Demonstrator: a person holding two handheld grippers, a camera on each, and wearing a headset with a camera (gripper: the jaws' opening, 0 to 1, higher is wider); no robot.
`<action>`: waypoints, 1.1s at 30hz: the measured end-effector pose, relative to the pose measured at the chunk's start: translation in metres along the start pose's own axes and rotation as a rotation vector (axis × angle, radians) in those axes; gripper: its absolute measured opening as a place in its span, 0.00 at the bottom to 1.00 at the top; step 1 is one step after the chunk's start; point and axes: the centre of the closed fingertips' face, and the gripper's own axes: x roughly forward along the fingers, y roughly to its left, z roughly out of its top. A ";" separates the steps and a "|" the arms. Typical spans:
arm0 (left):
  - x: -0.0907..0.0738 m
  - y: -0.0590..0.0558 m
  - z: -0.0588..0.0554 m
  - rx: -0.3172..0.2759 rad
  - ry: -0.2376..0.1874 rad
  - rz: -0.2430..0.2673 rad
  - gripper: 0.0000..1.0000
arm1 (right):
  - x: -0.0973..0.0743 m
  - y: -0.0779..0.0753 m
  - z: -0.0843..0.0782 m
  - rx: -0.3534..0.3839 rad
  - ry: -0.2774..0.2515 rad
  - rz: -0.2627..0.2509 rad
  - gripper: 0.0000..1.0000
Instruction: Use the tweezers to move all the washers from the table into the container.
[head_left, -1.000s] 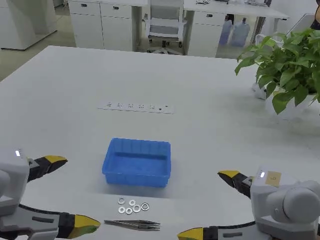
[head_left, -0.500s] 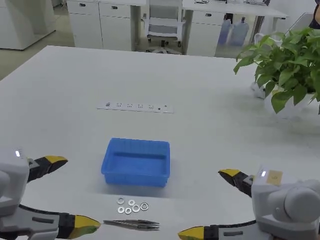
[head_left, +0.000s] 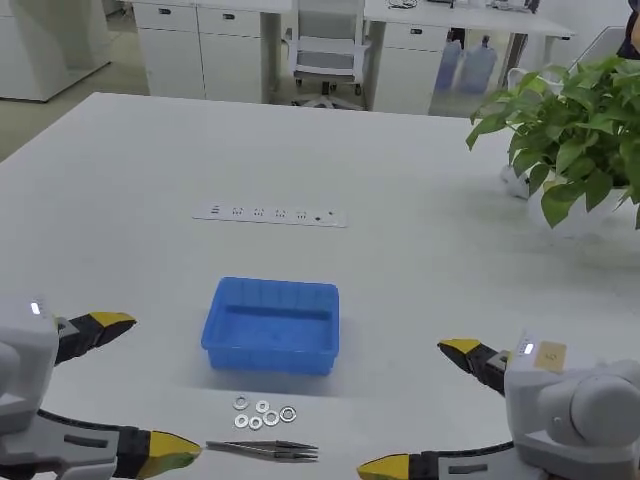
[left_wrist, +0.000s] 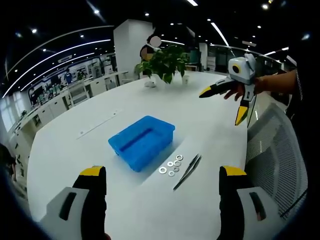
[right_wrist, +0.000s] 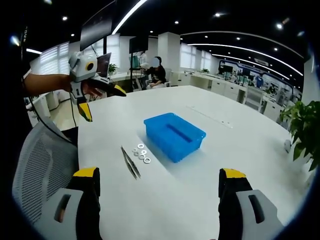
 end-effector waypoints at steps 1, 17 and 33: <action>0.000 0.000 0.000 -0.001 -0.001 0.000 1.00 | 0.000 0.000 0.000 0.000 0.000 0.000 1.00; 0.000 -0.002 0.000 -0.004 -0.003 -0.002 1.00 | 0.000 0.000 0.001 -0.003 -0.002 0.000 1.00; 0.001 -0.001 0.003 0.011 -0.021 -0.015 0.97 | -0.001 -0.002 0.001 -0.014 -0.003 -0.002 0.99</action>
